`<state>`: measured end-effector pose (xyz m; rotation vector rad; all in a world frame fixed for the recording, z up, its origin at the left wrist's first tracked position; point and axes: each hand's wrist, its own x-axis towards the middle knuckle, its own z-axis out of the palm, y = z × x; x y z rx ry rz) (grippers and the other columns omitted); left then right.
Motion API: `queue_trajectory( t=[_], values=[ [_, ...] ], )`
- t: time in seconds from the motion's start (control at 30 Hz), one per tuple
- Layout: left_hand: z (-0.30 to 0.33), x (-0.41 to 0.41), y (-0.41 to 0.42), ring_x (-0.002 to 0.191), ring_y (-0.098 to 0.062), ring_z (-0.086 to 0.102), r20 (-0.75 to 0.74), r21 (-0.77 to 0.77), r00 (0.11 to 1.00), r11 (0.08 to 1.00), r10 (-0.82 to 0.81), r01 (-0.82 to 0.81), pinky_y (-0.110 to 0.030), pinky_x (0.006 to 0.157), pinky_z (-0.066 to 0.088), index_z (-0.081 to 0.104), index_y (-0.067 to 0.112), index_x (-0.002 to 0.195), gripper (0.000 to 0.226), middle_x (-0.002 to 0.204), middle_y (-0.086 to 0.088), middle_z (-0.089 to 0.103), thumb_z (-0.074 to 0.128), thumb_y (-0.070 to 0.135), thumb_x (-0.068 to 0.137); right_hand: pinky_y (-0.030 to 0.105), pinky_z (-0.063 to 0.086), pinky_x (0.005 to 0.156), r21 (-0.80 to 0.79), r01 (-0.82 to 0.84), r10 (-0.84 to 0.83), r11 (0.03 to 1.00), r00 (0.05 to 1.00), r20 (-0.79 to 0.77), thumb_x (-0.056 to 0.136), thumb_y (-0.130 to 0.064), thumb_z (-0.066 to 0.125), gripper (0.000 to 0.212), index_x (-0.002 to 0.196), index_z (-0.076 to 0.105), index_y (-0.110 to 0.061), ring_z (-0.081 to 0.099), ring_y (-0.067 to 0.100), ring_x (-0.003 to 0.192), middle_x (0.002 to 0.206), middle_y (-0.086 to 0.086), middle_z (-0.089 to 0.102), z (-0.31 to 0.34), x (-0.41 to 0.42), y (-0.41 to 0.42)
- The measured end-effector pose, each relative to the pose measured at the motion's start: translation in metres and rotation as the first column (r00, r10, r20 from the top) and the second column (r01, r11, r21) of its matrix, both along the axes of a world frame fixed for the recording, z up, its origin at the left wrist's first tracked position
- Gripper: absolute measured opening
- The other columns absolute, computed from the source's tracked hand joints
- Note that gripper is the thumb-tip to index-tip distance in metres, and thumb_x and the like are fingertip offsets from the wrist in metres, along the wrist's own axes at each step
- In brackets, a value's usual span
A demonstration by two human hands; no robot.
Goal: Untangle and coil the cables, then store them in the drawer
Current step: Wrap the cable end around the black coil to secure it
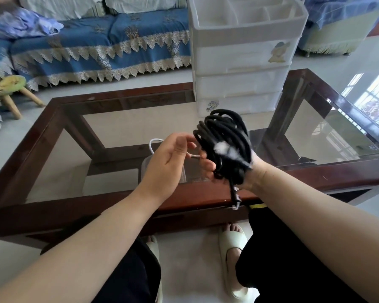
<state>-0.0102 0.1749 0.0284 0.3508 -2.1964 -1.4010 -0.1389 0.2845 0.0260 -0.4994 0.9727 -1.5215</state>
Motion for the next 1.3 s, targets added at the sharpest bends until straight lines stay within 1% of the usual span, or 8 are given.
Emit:
queue_trajectory(
  t=[0.1,0.2,0.3,0.43,0.77,0.93,1.07,1.3],
  values=[
    [-0.005,0.0,-0.014,0.108,-0.013,0.064,0.108,0.223,0.986,0.97,-0.126,0.099,-0.037,0.097,0.049,0.067,0.021,0.116,0.081,0.112,0.005,0.07,0.018,0.076,0.08,0.034,0.056,0.073,0.06,0.268,-0.226,0.961,0.896,-0.381,0.089,-0.057,0.041,0.062,0.095,0.064,0.0,0.068,0.017,0.074,0.08,0.007,0.072,0.008,-0.006,-0.001],
    [0.002,0.003,-0.019,0.114,-0.025,0.064,0.112,0.492,0.943,0.842,-0.314,0.222,-0.04,0.095,0.052,0.066,0.024,0.123,0.091,0.122,-0.008,0.068,0.036,0.087,0.065,0.03,0.042,0.062,0.028,0.429,-0.181,0.903,0.438,-0.881,0.088,-0.059,0.047,0.051,0.075,0.061,-0.012,0.052,0.005,0.057,0.062,-0.006,0.058,-0.003,-0.01,-0.002],
    [0.002,0.001,-0.022,0.111,-0.021,0.065,0.211,0.377,0.948,0.915,-0.238,0.146,-0.041,0.097,0.052,0.057,0.019,0.13,0.107,0.121,-0.005,0.068,0.066,0.086,0.047,0.029,0.039,0.056,-0.032,0.489,-0.115,0.872,0.141,-0.983,0.085,-0.061,0.048,0.036,0.075,0.052,-0.027,0.052,0.007,0.058,0.06,-0.008,0.055,-0.001,-0.005,-0.002],
    [-0.001,-0.003,-0.024,0.099,-0.018,0.069,0.254,0.287,0.956,0.955,-0.148,0.071,-0.039,0.089,0.053,0.061,0.018,0.12,0.091,0.103,-0.002,0.072,0.084,0.068,0.047,0.02,0.039,0.056,-0.119,0.496,-0.1,0.86,-0.064,-0.993,0.076,-0.076,0.042,0.061,0.097,0.061,-0.021,0.055,0.014,0.067,0.071,-0.007,0.062,-0.001,0.004,-0.003],
    [0.012,0.006,-0.03,0.091,-0.013,0.071,0.182,0.296,0.946,0.932,-0.268,0.207,-0.023,0.073,0.054,0.059,0.014,0.107,0.049,0.09,0.004,0.073,0.08,0.026,0.064,0.004,0.039,0.059,-0.18,0.432,-0.248,0.884,0.105,-0.963,0.075,-0.061,0.057,0.042,0.1,0.057,-0.027,0.055,-0.015,0.073,0.075,-0.02,0.058,-0.005,0.013,0.0],
    [0.005,0.007,-0.027,0.096,-0.016,0.068,0.136,0.262,0.968,0.95,-0.209,0.169,-0.032,0.084,0.054,0.059,0.022,0.111,0.077,0.095,0.004,0.071,0.079,0.069,0.053,0.02,0.048,0.071,-0.211,0.418,-0.313,0.884,0.195,-0.929,0.07,-0.068,0.056,0.044,0.098,0.05,-0.034,0.059,0.0,0.085,0.087,-0.015,0.063,-0.004,0.015,-0.004],
    [0.007,0.006,-0.021,0.103,-0.017,0.068,0.151,0.259,0.97,0.955,-0.189,0.145,-0.035,0.089,0.053,0.059,0.018,0.121,0.095,0.107,-0.001,0.072,0.073,0.079,0.05,0.034,0.051,0.075,-0.239,0.421,-0.33,0.875,0.159,-0.93,0.068,-0.066,0.054,0.051,0.1,0.054,-0.027,0.062,0.012,0.087,0.092,-0.007,0.065,-0.008,0.02,-0.006],
    [0.016,0.009,-0.029,0.092,-0.021,0.071,0.258,0.4,0.901,0.887,-0.349,0.23,-0.027,0.077,0.054,0.067,0.01,0.108,0.036,0.094,-0.006,0.074,0.076,0.024,0.076,0.039,0.05,0.066,-0.297,0.329,-0.303,0.896,-0.034,-0.952,0.071,-0.051,0.054,0.049,0.103,0.059,-0.013,0.059,0.018,0.083,0.092,-0.002,0.065,-0.013,0.019,-0.006]
  ],
)
